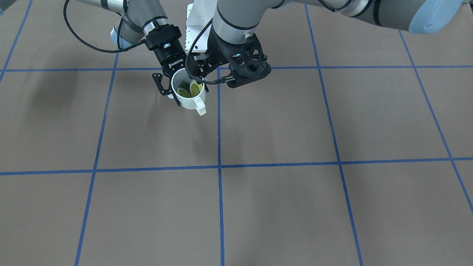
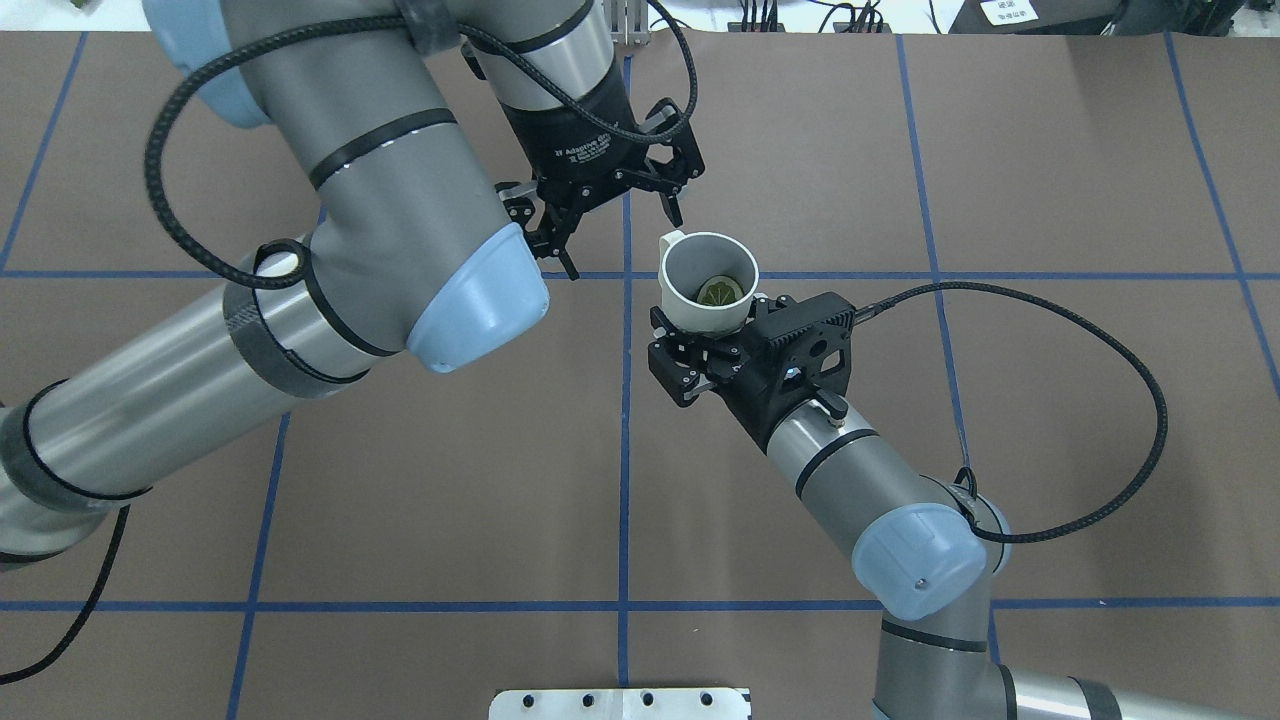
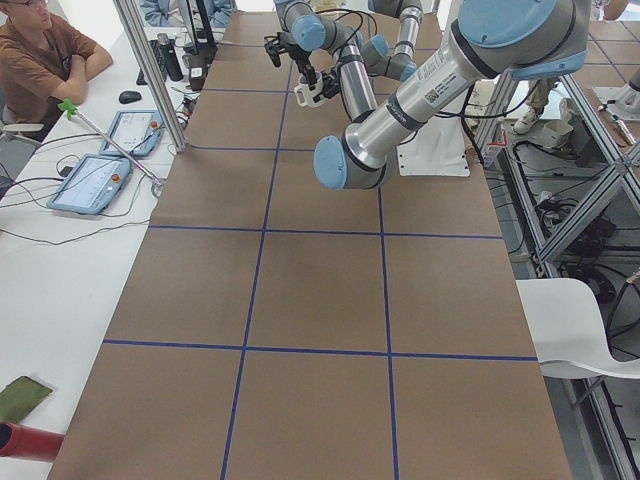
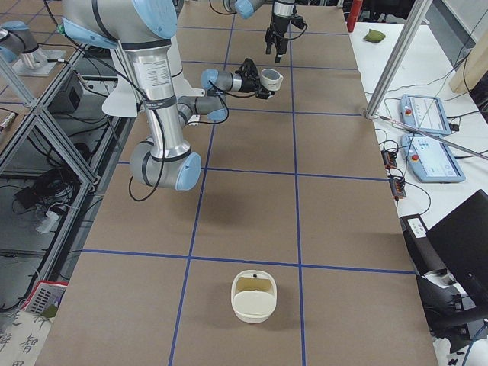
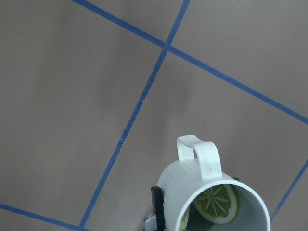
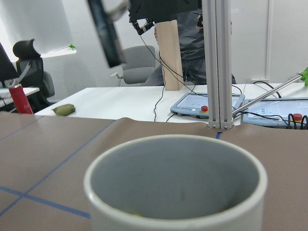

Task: Left arm hands cup to right arm to dump lemon

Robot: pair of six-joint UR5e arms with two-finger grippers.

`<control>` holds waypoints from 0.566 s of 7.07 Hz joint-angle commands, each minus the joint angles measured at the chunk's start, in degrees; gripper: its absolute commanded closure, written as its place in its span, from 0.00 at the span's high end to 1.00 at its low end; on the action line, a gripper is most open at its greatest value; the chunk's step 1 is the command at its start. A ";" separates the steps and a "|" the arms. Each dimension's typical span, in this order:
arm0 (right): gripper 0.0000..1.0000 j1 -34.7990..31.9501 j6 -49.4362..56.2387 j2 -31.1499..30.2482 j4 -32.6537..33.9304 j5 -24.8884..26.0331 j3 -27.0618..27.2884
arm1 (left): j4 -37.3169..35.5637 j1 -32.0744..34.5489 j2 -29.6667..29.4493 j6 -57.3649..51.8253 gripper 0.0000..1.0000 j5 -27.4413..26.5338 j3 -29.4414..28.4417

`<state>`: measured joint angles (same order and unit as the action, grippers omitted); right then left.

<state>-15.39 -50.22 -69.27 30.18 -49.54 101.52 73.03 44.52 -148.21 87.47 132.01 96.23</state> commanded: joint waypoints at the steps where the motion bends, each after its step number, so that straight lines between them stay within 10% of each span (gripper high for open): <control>1: 0.34 -1.21 -6.38 -11.25 -19.93 2.25 -0.09 | 0.00 2.23 0.72 -0.19 1.00 0.00 1.24; 4: 0.36 -6.39 -9.17 -22.62 -32.60 2.34 -0.10 | -0.08 2.23 0.81 -0.19 1.00 -0.08 1.24</control>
<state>-19.87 -57.31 -86.76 3.00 -47.46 101.44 73.02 46.72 -147.44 87.22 131.94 97.43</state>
